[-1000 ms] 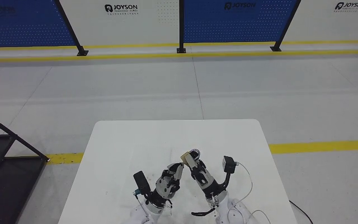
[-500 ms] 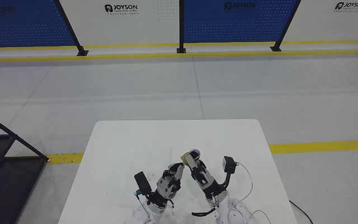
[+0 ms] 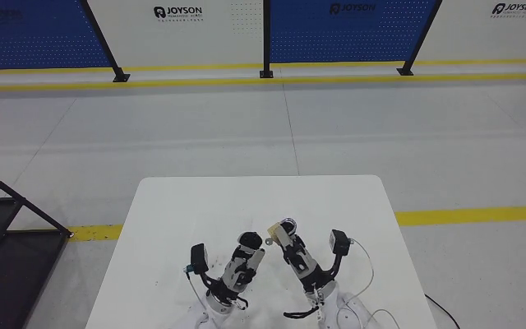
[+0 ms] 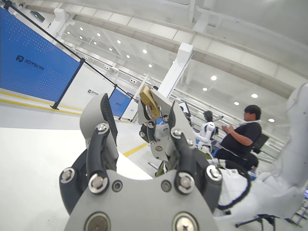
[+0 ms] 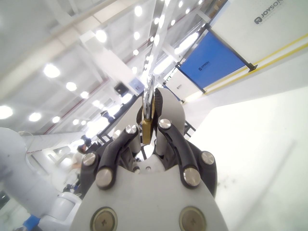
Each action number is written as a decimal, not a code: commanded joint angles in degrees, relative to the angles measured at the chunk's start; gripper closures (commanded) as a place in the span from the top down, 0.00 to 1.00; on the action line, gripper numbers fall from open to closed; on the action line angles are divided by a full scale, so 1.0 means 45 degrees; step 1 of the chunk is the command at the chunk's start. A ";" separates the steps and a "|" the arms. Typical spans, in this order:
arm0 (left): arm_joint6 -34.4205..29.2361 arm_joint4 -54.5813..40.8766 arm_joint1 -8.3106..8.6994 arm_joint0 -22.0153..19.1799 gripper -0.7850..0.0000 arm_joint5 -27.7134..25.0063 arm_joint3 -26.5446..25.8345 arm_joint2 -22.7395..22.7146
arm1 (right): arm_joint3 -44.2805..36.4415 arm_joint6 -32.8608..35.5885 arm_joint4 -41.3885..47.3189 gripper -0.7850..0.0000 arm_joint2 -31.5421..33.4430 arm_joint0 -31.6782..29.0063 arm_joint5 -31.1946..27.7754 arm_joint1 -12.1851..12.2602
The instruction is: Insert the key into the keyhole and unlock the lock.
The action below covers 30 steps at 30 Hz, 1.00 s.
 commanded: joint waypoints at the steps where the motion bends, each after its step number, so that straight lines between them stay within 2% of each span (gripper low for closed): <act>1: -0.0719 -0.0859 0.0064 -0.0001 0.41 -0.0757 0.0052 -0.0060 | -0.0014 -0.0345 -0.0256 0.00 -0.0001 -0.0027 -0.0059 -0.0016; 4: -0.2074 -0.2249 0.0171 -0.0075 0.35 -0.1547 0.0105 -0.0057 | 0.0030 -0.0834 -0.0769 0.00 0.0005 -0.0048 0.0057 -0.0042; 10: -0.4727 -0.4960 0.0465 -0.0206 0.35 -0.1547 -0.0342 0.0244 | 0.0200 -0.1217 -0.1256 0.00 -0.0258 0.0020 0.0194 -0.0105; 14: -0.5964 -0.6195 0.0633 -0.0306 0.34 -0.1547 -0.0525 0.0223 | 0.0274 -0.1228 -0.1349 0.00 -0.0364 0.0068 0.0229 -0.0121; 16: -0.6367 -0.6597 0.0689 -0.0351 0.35 -0.1547 -0.0588 0.0185 | 0.0308 -0.1237 -0.1374 0.00 -0.0399 0.0091 0.0257 -0.0127; 24: -0.7174 -0.7170 0.0785 -0.0393 0.19 -0.1547 -0.0708 0.0129 | 0.0353 -0.1197 -0.1361 0.00 -0.0454 0.0127 0.0291 -0.0127; 30: -0.7346 -0.7235 0.0793 -0.0384 0.18 -0.1547 -0.0761 0.0151 | 0.0344 -0.1134 -0.1321 0.00 -0.0468 0.0135 0.0296 -0.0118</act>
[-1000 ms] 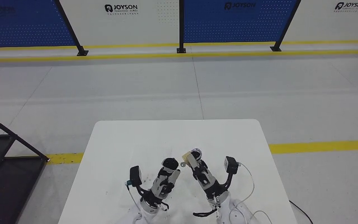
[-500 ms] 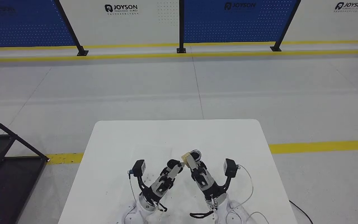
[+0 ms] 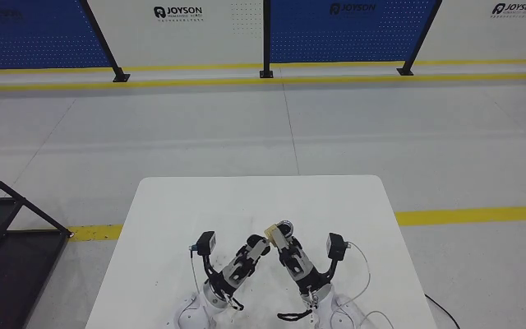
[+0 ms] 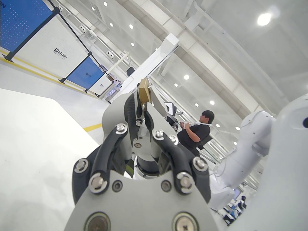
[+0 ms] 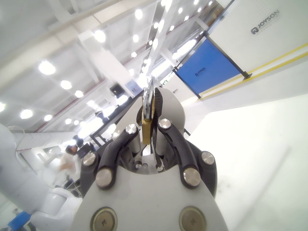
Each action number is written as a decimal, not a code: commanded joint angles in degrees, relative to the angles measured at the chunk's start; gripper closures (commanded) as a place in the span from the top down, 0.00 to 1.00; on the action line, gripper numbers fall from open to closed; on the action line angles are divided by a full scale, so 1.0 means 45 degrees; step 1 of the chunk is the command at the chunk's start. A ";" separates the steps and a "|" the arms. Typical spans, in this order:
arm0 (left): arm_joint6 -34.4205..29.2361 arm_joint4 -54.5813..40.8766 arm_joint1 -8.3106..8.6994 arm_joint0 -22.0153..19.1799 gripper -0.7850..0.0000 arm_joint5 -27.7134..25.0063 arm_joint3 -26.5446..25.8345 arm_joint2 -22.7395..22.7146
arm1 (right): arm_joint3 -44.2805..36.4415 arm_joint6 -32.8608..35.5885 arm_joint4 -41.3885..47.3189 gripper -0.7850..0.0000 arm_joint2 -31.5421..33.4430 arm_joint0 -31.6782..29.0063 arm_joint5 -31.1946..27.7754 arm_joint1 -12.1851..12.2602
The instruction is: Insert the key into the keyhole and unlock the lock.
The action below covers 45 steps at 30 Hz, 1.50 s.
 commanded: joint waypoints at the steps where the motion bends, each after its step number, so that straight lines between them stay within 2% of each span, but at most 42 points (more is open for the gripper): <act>1: -0.0026 0.0012 -0.0002 -0.0005 0.18 0.0000 0.0007 0.0000 | -0.0005 0.0003 0.0004 0.00 -0.0002 0.0001 0.0004 0.0002; 5: -0.0057 0.0066 -0.0016 -0.0015 0.16 0.0000 0.0026 0.0022 | -0.0008 0.0014 0.0022 0.00 -0.0007 -0.0002 0.0028 0.0007; 7: -0.0046 0.0125 -0.0025 -0.0027 0.08 0.0000 0.0040 0.0012 | -0.0015 0.0028 0.0037 0.00 -0.0007 0.0001 0.0039 0.0009; 8: -0.0030 0.0147 -0.0030 -0.0026 0.00 0.0000 0.0044 0.0013 | -0.0017 0.0033 0.0043 0.00 -0.0007 0.0003 0.0041 0.0011; 14: 0.0085 0.0296 -0.0063 -0.0025 0.00 0.0000 0.0085 -0.0010 | -0.0035 0.0045 0.0018 0.00 -0.0004 0.0007 0.0076 0.0019; 15: 0.0114 0.0338 -0.0068 -0.0020 0.00 0.0000 0.0088 -0.0022 | -0.0040 0.0056 0.0014 0.04 -0.0004 0.0008 0.0079 0.0021; 16: 0.0148 0.0357 -0.0072 -0.0010 0.00 0.0000 0.0091 -0.0036 | -0.0045 0.0108 -0.0024 0.35 0.0000 0.0015 0.0081 0.0027; 17: 0.0178 0.0373 -0.0073 0.0003 0.00 0.0000 0.0095 -0.0057 | -0.0061 0.0138 -0.0031 0.38 0.0014 0.0008 0.0077 0.0034; 19: 0.0203 0.0411 -0.0072 0.0030 0.00 0.0000 0.0094 -0.0096 | -0.0106 0.0167 -0.0013 0.40 0.0054 -0.0031 0.0060 0.0050; 23: 0.0244 0.0448 -0.0063 0.0099 0.00 0.0000 0.0066 -0.0180 | -0.0196 0.0325 -0.0024 0.37 0.0145 -0.0096 0.0022 0.0092; 26: 0.0247 0.0440 -0.0050 0.0150 0.00 0.0000 0.0037 -0.0244 | -0.0239 0.0576 0.0103 0.30 0.0222 -0.0136 -0.0125 0.0136; 31: 0.0220 0.0435 -0.0023 0.0234 0.00 0.0000 -0.0020 -0.0335 | -0.0350 0.1172 0.0281 0.25 0.0458 -0.0208 -0.0175 0.0235; 38: 0.0127 0.0394 0.0022 0.0291 0.00 0.0000 -0.0025 -0.0467 | -0.0621 0.1922 0.0496 0.23 0.0838 -0.0389 -0.0356 0.0393; 39: 0.0106 0.0413 0.0027 0.0297 0.00 0.0000 -0.0024 -0.0483 | -0.0659 0.2020 0.0497 0.20 0.0871 -0.0406 -0.0309 0.0409; 40: 0.0094 0.0425 0.0030 0.0306 0.00 0.0000 -0.0029 -0.0493 | -0.0694 0.2156 0.0449 0.07 0.0901 -0.0415 -0.0242 0.0427; 41: 0.0076 0.0452 0.0033 0.0314 0.00 0.0000 -0.0033 -0.0502 | -0.0710 0.2300 0.0401 0.00 0.0923 -0.0423 -0.0139 0.0444; 45: 0.0060 0.0563 0.0033 0.0344 0.00 0.0003 -0.0067 -0.0535 | -0.0830 0.2709 0.0356 0.00 0.0897 -0.0417 0.0239 0.0476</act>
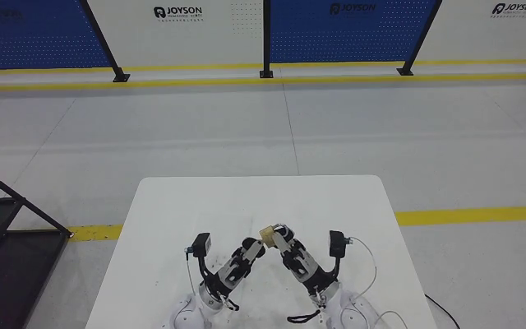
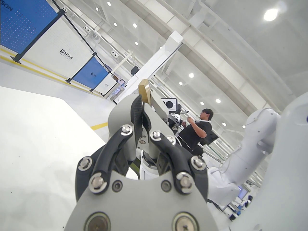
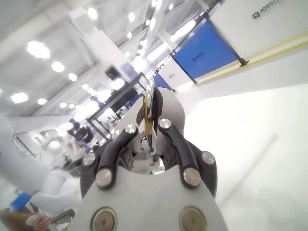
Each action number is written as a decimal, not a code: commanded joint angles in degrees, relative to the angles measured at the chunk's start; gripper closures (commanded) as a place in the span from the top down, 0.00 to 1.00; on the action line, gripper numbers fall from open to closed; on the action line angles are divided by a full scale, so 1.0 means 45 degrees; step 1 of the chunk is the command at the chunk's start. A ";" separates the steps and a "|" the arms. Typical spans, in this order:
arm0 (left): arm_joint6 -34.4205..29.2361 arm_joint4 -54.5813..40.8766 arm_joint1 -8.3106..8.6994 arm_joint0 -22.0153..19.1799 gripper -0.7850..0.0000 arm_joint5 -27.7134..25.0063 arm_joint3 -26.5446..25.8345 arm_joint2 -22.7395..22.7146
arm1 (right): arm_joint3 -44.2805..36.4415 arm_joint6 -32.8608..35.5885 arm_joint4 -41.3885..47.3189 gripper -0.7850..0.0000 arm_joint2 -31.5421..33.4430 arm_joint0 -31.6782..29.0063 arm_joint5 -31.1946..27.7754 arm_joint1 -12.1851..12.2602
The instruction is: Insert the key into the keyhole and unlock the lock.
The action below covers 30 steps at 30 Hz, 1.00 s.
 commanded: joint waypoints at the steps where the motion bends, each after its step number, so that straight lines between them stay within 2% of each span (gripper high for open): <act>1: 0.0012 0.0092 -0.0006 0.0007 0.00 0.0016 -0.0018 -0.0021 | -0.0036 0.0103 0.0029 0.00 -0.0027 0.0013 0.0108 0.0007; 9: 0.0627 0.1237 -0.0067 0.0094 0.00 0.0507 -0.0194 -0.0270 | -0.0072 0.0233 0.0112 0.00 -0.0048 0.0033 0.0276 0.0050; 18: 0.2488 0.4062 -0.0214 0.0339 0.00 0.1352 -0.0424 -0.0332 | -0.0096 0.0354 0.0308 0.00 -0.0089 0.0051 0.0490 0.0088; 30: 0.5582 0.7745 -0.0353 0.0431 0.00 0.3043 -0.0347 -0.0102 | -0.0221 0.0520 0.0638 0.00 -0.0013 -0.0030 0.0610 0.0166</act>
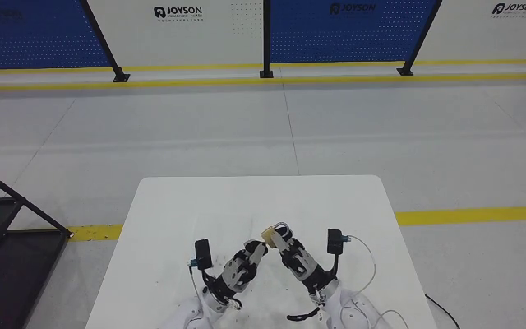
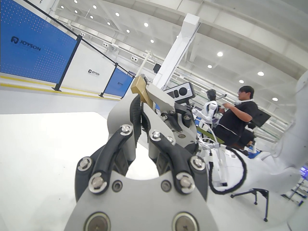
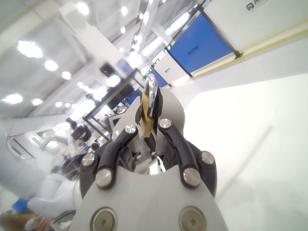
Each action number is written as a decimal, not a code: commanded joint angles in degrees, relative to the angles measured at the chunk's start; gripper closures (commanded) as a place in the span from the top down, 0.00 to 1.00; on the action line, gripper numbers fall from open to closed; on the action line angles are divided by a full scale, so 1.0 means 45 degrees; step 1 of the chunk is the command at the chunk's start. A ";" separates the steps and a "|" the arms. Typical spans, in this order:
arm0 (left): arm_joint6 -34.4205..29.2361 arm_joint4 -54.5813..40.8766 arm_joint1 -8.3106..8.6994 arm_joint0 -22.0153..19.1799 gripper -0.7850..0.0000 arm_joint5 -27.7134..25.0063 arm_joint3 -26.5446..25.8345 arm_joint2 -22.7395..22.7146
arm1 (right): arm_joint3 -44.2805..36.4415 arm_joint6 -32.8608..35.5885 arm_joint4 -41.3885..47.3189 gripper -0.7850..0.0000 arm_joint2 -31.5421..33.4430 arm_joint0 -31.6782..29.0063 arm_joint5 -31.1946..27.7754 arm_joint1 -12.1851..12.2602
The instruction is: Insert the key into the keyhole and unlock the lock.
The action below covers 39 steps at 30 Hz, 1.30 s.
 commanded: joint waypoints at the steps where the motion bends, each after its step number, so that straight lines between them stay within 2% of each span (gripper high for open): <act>1: 0.0430 0.0521 -0.0019 -0.0011 0.00 0.0360 0.0042 0.0088 | -0.0007 0.0016 0.0038 0.00 0.0007 -0.0014 0.0031 0.0010; 8: 0.1909 0.2188 -0.0058 -0.0087 0.00 0.1653 0.0261 0.0358 | -0.0058 0.0111 0.0152 0.00 0.0002 -0.0041 0.0122 0.0046; 17: 0.3572 0.3748 -0.0128 -0.0255 0.00 0.3962 0.0613 0.0669 | -0.0148 0.0167 0.0167 0.00 -0.0028 -0.0076 0.0308 0.0084; 39: 0.5299 0.6489 -0.0238 -0.0729 0.00 0.8714 0.1486 0.1290 | -0.0210 0.0231 0.0162 0.00 -0.0162 -0.0080 0.0583 0.0158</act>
